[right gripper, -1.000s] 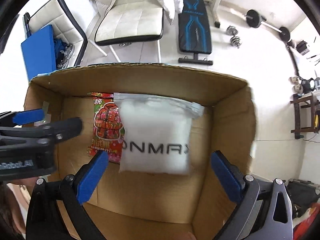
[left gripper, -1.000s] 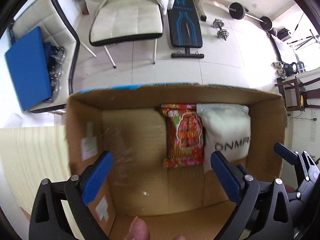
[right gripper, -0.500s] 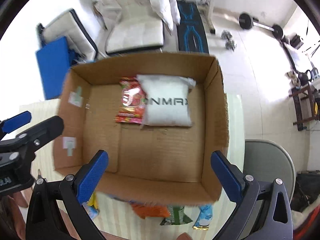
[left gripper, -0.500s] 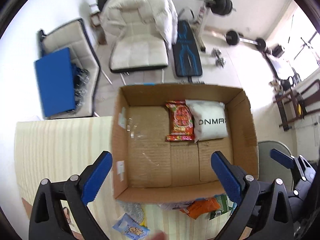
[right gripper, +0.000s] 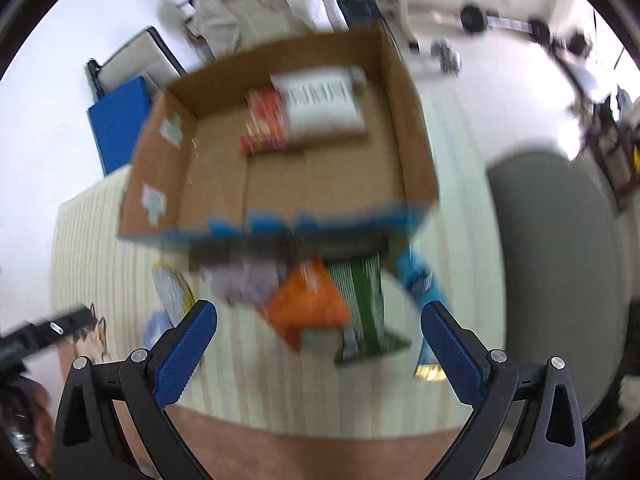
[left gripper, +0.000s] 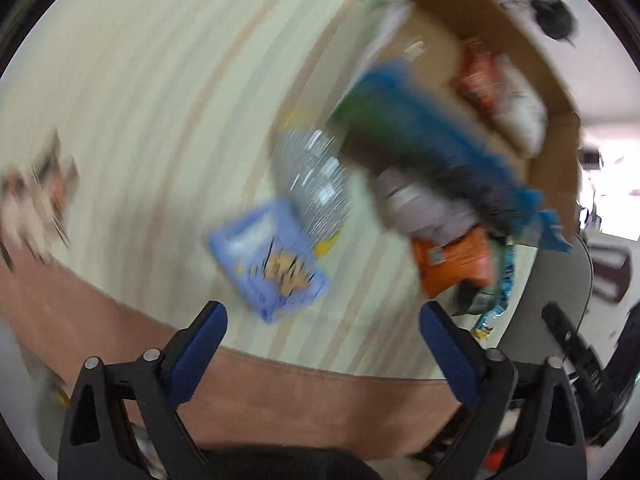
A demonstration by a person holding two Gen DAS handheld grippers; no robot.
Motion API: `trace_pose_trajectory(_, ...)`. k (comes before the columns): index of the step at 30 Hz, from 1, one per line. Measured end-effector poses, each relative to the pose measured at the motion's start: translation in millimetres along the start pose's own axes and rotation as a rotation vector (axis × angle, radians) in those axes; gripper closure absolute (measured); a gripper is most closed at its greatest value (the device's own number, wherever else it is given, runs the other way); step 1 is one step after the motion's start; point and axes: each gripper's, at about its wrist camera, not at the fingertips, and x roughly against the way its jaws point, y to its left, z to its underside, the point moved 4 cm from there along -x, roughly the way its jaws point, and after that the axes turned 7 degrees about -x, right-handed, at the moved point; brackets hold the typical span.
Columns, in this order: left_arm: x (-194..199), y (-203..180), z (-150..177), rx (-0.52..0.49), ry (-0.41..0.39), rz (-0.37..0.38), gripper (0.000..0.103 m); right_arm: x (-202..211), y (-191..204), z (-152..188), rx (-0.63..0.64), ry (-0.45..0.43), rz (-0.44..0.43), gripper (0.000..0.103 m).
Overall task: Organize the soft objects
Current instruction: 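Grasp the blue dog tissue pack with left gripper while right grasps green snack bag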
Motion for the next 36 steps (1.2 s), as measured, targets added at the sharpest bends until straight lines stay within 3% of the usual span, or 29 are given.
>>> trace_pose_trajectory(3,-33,17,0,0.072,0.056,0.024,0.007,-27,-18,20,-0.043,0.060,0.018,0.000)
trace_pose_trajectory(11,-98,24,-13,0.130,0.154,-0.045,0.007,-83,-35,26,-0.008,0.122,0.134,0.004)
trace_pose_trajectory(14,-105,18,-11,0.082,0.129,-0.112,0.010,-103,-34,19,0.021,0.138,0.170,0.016)
trace_pose_trajectory(16,-109,11,-9,0.028,0.126,-0.140,0.026,-115,-32,20,0.035,0.162,0.175,0.036)
trace_pose_trajectory(19,-115,2,1,-0.048,0.128,-0.181,0.031,-123,-31,30,0.060,0.183,0.178,0.047)
trace_pose_trajectory(22,-123,-13,21,-0.171,0.136,-0.241,0.033,-123,-31,52,0.089,0.205,0.188,0.053)
trace_pose_trajectory(31,-156,-60,110,-0.403,0.209,-0.233,0.033,-118,-50,157,0.088,0.329,0.184,0.053)
trace_pose_trajectory(33,-157,-64,114,-0.395,0.181,-0.216,0.031,-117,-53,170,0.079,0.334,0.191,0.053)
trace_pose_trajectory(35,-154,-58,113,-0.341,0.179,-0.140,0.026,-113,-57,178,0.042,0.323,0.185,0.049)
trace_pose_trajectory(36,-153,-50,111,-0.313,0.185,-0.101,0.025,-112,-58,179,0.022,0.318,0.173,0.042)
